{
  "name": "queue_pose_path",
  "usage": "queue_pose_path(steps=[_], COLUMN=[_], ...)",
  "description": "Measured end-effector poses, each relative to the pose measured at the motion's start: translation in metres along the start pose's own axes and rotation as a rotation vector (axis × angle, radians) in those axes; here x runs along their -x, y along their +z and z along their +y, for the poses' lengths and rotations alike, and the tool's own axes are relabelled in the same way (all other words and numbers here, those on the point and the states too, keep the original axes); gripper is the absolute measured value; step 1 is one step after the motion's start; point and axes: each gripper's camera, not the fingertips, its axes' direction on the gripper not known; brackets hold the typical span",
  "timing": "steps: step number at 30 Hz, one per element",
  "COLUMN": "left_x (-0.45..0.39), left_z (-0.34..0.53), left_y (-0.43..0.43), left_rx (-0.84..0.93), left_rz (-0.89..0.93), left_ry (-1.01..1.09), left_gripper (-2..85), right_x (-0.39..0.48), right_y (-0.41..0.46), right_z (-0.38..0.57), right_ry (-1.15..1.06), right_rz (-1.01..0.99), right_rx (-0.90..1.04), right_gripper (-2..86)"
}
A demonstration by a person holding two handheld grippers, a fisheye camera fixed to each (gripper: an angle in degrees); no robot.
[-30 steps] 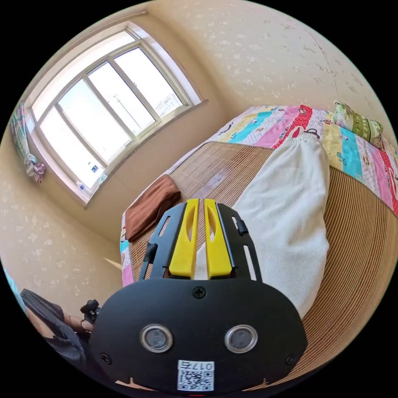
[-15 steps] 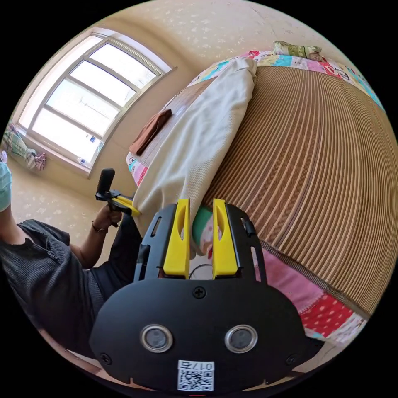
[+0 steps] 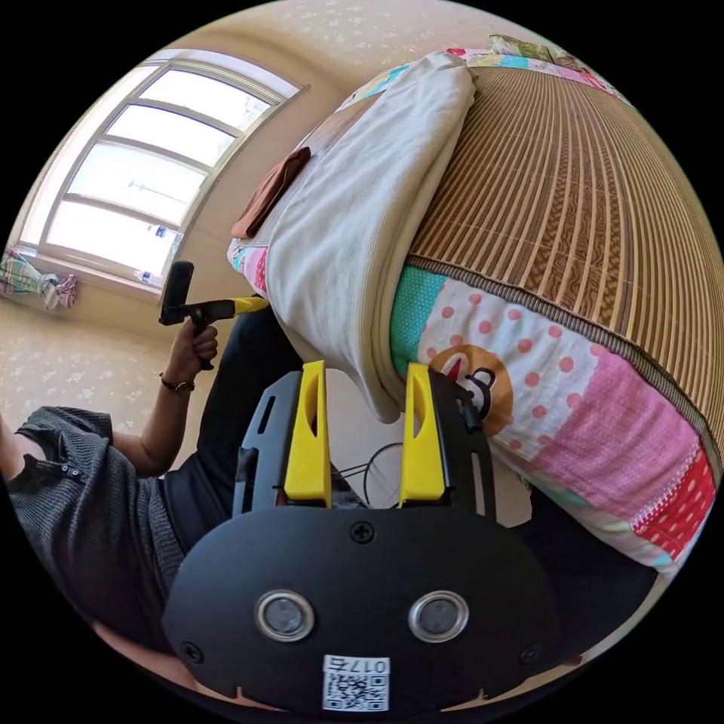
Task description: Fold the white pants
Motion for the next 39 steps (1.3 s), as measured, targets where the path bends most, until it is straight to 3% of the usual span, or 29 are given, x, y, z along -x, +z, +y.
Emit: queue_pose_path(steps=[2, 7, 11, 16, 19, 23, 25, 27, 29, 32, 34, 36, 39], left_x=[0.003, -0.002, 0.001, -0.001, -0.01, -0.027, -0.049, -0.059, -0.056, 0.002, 0.067, 0.088, 0.081], left_z=[-0.002, -0.01, -0.01, -0.008, -0.003, 0.014, 0.029, 0.025, 0.001, -0.054, -0.06, -0.057, -0.058], left_y=[0.003, 0.058, 0.081, 0.075, 0.046, -0.014, -0.066, -0.098, -0.113, -0.118, -0.113, -0.113, -0.104], left_rx=[0.0, 0.211, 0.233, 0.261, 0.274, 0.243, 0.121, -0.02, -0.116, -0.351, -0.616, -0.682, -0.534], left_rz=[-0.031, -0.036, -0.089, 0.017, 0.239, 0.638, 0.868, 0.992, 1.032, 1.035, 0.914, 0.768, 0.42], left_ry=[-0.012, 0.096, 0.106, 0.227, 0.363, 0.581, 0.807, 0.876, 0.801, 0.391, 0.003, -0.125, -0.152], left_gripper=[16.3, 13.0, 11.0, 5.1, 4.9, 4.7, 4.9, 5.1, 5.4, 8.6, 15.6, 17.0, 17.1], right_x=[-0.002, -0.006, -0.013, -0.028, -0.041, -0.073, -0.068, -0.055, -0.056, -0.099, -0.125, -0.134, -0.124], right_y=[0.003, 0.005, 0.011, 0.018, -0.009, -0.077, -0.104, -0.133, -0.148, -0.169, -0.171, -0.165, -0.143], right_z=[-0.003, 0.0, 0.0, -0.007, -0.003, 0.017, 0.024, 0.013, -0.017, -0.066, -0.082, -0.101, -0.104], right_ry=[0.015, 0.063, 0.077, 0.058, -0.055, -0.236, -0.397, -0.542, -0.517, -0.213, -0.055, 0.03, 0.075], right_rz=[0.026, 0.043, 0.096, 0.061, -0.148, -0.787, -0.974, -1.107, -1.104, -0.934, -0.843, -0.697, -0.371], right_rx=[0.0, -0.047, -0.064, 0.033, 0.032, -0.072, -0.109, -0.162, -0.216, -0.468, -0.607, -0.554, -0.385], right_gripper=[14.0, 14.2, 12.0, 5.5, 3.9, 3.1, 3.0, 3.3, 4.1, 8.0, 9.4, 8.6, 11.6])
